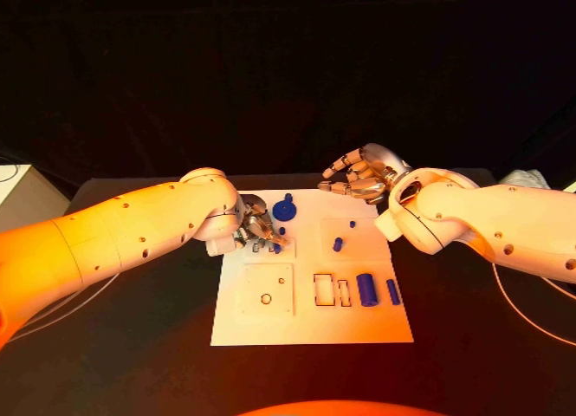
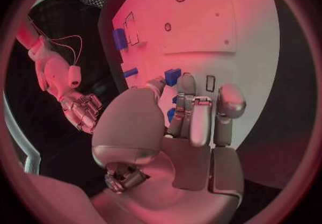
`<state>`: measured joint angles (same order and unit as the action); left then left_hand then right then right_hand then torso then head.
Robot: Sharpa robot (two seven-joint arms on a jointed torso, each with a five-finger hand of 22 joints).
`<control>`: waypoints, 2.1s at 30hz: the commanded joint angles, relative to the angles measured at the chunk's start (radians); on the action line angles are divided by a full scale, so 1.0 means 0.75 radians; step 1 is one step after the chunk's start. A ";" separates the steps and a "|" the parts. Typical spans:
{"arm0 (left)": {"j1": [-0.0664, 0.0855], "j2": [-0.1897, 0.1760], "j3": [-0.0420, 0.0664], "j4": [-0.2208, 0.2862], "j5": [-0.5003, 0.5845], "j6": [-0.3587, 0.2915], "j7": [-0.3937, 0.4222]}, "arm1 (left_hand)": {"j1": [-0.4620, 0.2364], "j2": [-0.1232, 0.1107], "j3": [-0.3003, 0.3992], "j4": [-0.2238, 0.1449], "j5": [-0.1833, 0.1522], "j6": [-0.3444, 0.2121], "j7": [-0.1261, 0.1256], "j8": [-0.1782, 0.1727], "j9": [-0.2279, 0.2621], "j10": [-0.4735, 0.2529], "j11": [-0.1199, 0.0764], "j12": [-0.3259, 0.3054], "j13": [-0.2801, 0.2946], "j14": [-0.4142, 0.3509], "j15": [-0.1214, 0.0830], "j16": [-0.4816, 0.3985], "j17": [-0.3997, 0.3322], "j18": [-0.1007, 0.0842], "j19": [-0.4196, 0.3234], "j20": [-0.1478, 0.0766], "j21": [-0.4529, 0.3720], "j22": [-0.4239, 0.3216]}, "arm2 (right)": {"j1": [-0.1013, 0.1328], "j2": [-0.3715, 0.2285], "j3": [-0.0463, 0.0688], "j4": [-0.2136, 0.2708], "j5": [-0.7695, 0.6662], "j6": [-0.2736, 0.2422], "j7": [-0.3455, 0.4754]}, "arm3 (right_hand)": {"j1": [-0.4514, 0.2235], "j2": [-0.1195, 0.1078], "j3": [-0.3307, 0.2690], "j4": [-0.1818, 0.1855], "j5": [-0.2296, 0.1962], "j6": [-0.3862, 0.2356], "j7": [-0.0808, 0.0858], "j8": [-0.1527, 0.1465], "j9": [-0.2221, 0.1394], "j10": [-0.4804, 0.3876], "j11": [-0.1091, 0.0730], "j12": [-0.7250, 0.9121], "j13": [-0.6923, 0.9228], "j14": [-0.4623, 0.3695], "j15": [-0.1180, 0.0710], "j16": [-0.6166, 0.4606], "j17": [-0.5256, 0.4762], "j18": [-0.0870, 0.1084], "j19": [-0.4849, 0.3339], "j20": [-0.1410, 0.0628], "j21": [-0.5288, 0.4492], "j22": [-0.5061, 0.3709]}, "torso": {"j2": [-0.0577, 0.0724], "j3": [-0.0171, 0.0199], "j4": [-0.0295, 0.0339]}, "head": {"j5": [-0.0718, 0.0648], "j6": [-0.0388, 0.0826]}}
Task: Assemble the parts on the task board
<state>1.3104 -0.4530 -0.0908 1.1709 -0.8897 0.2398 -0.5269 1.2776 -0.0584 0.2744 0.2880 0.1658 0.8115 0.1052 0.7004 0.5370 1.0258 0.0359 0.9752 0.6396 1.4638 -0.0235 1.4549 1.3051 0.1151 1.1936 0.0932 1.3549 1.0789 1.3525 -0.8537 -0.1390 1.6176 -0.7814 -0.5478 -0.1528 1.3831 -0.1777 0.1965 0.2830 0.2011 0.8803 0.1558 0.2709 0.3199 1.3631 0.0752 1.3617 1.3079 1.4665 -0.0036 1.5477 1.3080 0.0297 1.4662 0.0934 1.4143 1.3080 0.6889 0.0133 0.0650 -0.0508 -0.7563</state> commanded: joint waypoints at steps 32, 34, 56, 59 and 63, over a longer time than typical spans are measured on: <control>-0.001 -0.084 0.002 0.102 0.021 -0.138 0.058 | -0.169 -0.229 0.816 -0.345 0.317 0.050 -0.055 0.133 0.232 0.243 -0.063 0.154 0.191 0.098 -0.058 0.089 0.204 -0.050 0.158 -0.057 0.117 0.205 | -0.002 0.001 -0.001 -0.010 -0.010 0.038 -0.005 | -0.017 0.007 0.006 0.007 0.017 -0.011 0.002 0.003 0.001 -0.007 -0.001 -0.008 0.059 0.118 0.004 -0.010 0.267 0.014 0.039 0.011 -0.010 0.203 | 0.001 0.0015 0.0020 | 0.004 -0.011; -0.001 -0.088 0.002 0.109 0.002 -0.155 0.060 | -0.176 -0.232 0.816 -0.352 0.344 0.057 -0.058 0.132 0.235 0.255 -0.066 0.160 0.202 0.100 -0.061 0.091 0.209 -0.052 0.166 -0.061 0.121 0.214 | -0.002 0.001 -0.002 -0.011 -0.010 0.038 -0.005 | -0.017 0.007 0.006 0.007 0.017 -0.011 0.002 0.003 0.001 -0.007 -0.001 -0.008 0.059 0.118 0.004 -0.010 0.267 0.014 0.039 0.011 -0.010 0.203 | 0.001 0.0016 0.0026 | 0.005 -0.012; -0.022 -0.097 -0.024 0.147 -0.181 -0.276 0.056 | -0.187 -0.239 0.819 -0.368 0.390 0.075 -0.065 0.131 0.241 0.280 -0.073 0.174 0.226 0.103 -0.067 0.094 0.217 -0.058 0.192 -0.068 0.134 0.245 | -0.003 -0.003 -0.002 -0.011 -0.010 0.041 -0.006 | -0.023 0.009 0.006 0.008 0.021 -0.011 0.002 0.004 0.001 -0.007 -0.001 -0.008 0.059 0.118 0.004 -0.010 0.267 0.014 0.038 0.011 -0.012 0.202 | 0.000 -0.0008 0.0003 | 0.015 -0.016; -0.027 -0.095 -0.031 0.145 -0.187 -0.277 0.055 | -0.187 -0.239 0.819 -0.368 0.390 0.075 -0.065 0.131 0.241 0.280 -0.073 0.174 0.226 0.103 -0.067 0.094 0.217 -0.058 0.192 -0.068 0.134 0.245 | -0.003 -0.002 -0.002 -0.011 -0.010 0.042 -0.007 | -0.023 0.009 0.006 0.008 0.021 -0.011 0.002 0.004 0.001 -0.007 -0.001 -0.008 0.059 0.118 0.004 -0.010 0.267 0.014 0.038 0.011 -0.012 0.202 | 0.001 -0.0005 -0.0006 | 0.016 -0.017; -0.033 -0.094 -0.037 0.142 -0.200 -0.280 0.055 | -0.187 -0.240 0.820 -0.369 0.392 0.076 -0.066 0.131 0.242 0.280 -0.073 0.173 0.223 0.103 -0.068 0.093 0.216 -0.058 0.192 -0.068 0.134 0.245 | -0.003 -0.002 -0.002 -0.011 -0.010 0.042 -0.007 | -0.023 0.009 0.006 0.008 0.021 -0.011 0.002 0.004 0.001 -0.007 -0.001 -0.008 0.059 0.118 0.004 -0.010 0.267 0.014 0.038 0.011 -0.012 0.202 | 0.001 0.0002 -0.0014 | 0.016 -0.018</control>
<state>1.2864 -0.5257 -0.1185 1.2768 -1.0122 0.0438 -0.4956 1.1359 -0.2456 0.6890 0.2200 0.4532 0.8571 0.0637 0.7949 0.7170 1.2301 -0.0178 1.1006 0.8079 1.4650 -0.0677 1.5219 1.3076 0.0833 1.3332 0.0432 1.4513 1.2618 1.3507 -0.8555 -0.1407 1.6089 -0.7816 -0.5309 -0.1615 1.3779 -0.1724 0.1992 0.2858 0.2113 0.8803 0.1558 0.2708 0.3199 1.3631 0.0751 1.3617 1.3074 1.4665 -0.0036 1.5439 1.3074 0.0296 1.4662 0.0934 1.4106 1.3073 0.6890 0.0128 0.0645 -0.0388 -0.7688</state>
